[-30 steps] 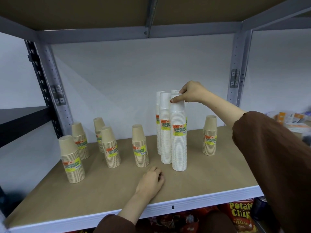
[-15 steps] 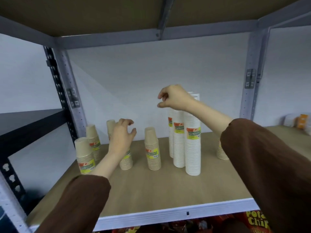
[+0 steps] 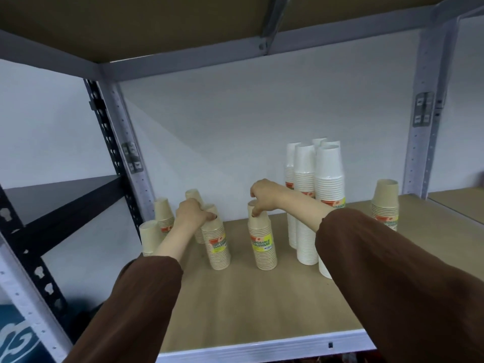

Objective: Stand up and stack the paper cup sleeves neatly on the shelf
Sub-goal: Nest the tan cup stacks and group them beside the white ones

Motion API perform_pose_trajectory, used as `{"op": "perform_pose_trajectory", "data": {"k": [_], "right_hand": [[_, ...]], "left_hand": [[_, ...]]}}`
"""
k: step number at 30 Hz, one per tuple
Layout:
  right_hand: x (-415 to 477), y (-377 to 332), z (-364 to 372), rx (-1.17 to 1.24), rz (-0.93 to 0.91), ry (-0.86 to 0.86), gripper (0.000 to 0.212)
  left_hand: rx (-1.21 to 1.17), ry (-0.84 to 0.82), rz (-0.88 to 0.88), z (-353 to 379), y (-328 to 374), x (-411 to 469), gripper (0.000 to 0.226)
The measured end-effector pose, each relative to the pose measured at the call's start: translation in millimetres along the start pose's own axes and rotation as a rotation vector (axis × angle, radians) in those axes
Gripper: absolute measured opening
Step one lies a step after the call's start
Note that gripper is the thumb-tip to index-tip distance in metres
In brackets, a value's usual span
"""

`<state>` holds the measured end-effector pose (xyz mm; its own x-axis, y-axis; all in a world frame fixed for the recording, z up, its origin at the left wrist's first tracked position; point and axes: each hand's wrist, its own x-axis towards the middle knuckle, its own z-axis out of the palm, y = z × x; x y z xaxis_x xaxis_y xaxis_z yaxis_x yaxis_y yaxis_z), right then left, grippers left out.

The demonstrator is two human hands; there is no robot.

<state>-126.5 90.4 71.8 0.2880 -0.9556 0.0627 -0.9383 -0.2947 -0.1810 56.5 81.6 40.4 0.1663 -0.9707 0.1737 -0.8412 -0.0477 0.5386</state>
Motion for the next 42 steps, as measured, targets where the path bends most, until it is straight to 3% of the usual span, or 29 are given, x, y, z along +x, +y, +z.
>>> {"op": "perform_pose_trajectory", "data": {"k": [4, 7, 10, 19, 36, 42], "right_hand": [[6, 3, -1, 0.038, 0.029, -0.003, 0.043], [10, 3, -4, 0.055, 0.047, 0.001, 0.046], [14, 4, -7, 0.073, 0.065, 0.015, 0.046], [25, 7, -18, 0.077, 0.1, 0.02, 0.051], [32, 10, -12, 0.075, 0.102, -0.072, 0.055], [31, 8, -14, 0.077, 0.101, -0.042, 0.057]], "left_hand": [[-0.088, 0.008, 0.042, -1, -4, 4, 0.034], [-0.137, -0.022, 0.103, -2, -1, 9, 0.021], [-0.161, -0.086, 0.188, -1, 7, 13, 0.042], [-0.166, -0.203, 0.314, 5, 29, 24, 0.039], [-0.074, -0.301, 0.326, 13, 26, 38, 0.044], [-0.025, -0.323, 0.308, 9, 25, 37, 0.057]]}}
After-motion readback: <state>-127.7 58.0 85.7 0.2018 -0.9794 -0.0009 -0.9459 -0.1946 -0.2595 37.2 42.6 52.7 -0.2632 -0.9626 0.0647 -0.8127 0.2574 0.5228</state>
